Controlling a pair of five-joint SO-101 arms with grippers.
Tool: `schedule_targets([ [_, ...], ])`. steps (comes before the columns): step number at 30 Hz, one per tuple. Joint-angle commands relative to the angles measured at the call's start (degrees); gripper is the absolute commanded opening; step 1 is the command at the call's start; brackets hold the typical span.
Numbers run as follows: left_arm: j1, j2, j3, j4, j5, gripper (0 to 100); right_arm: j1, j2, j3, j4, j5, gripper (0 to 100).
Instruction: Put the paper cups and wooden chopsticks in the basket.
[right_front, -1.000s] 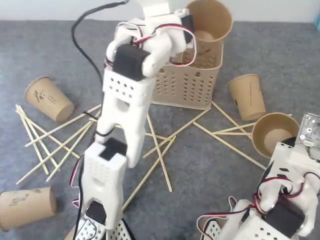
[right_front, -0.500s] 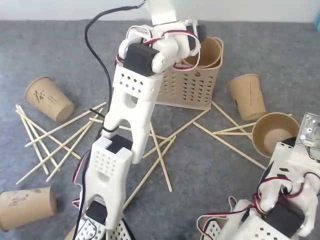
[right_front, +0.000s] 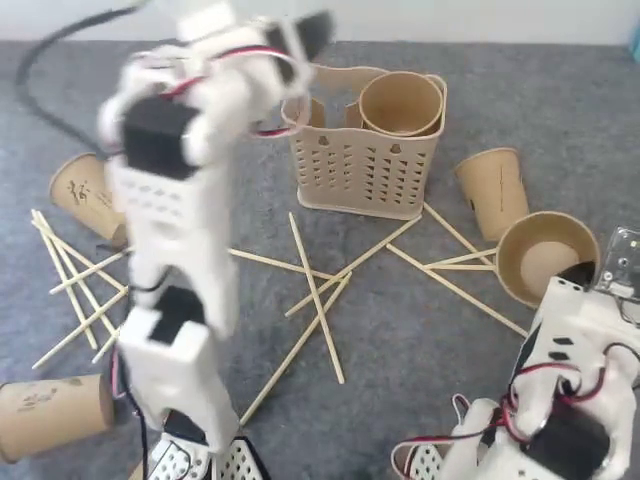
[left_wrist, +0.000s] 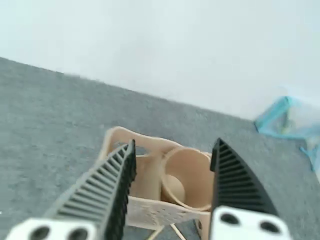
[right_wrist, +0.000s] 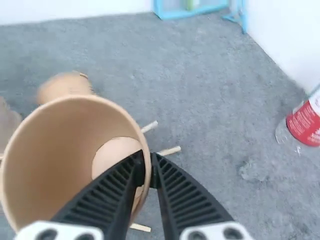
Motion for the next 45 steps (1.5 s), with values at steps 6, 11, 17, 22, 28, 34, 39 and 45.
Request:
schedule_targets([
  [6, -7.56, -22.59, 22.37, 1.76, -5.98, 23, -5.76, 17.54, -24.62, 8.04, -3.69, 0.8],
  [11, -12.57, -32.88, 36.0, 1.67, -6.07, 23, -11.12, 25.89, -36.13, 11.3, -6.86, 0.8],
  [17, -22.24, -42.64, 50.33, 1.49, -7.12, 23, -18.15, 34.42, -49.93, 14.46, -10.64, 0.8],
  [22, -32.7, -49.23, 62.29, -1.14, -13.63, 23, -22.64, 41.98, -57.14, 12.09, -14.51, 0.8],
  [28, -42.29, -60.22, 81.45, -10.2, -19.52, 23, -28.18, 48.66, -61.19, 4.7, -18.37, 0.8],
  [34, -52.66, -75.25, 102.46, -20.92, -24.26, 23, -31.96, 52.09, -61.19, -4.97, -18.29, 0.8],
  [39, -59.16, -84.4, 117.85, -22.95, -31.47, 23, -33.89, 55.43, -61.19, -10.51, -18.2, 0.9],
  [45, -75.43, -90.46, 132.35, -34.02, -31.56, 23, -33.98, 61.49, -61.27, -13.76, -18.2, 0.9],
])
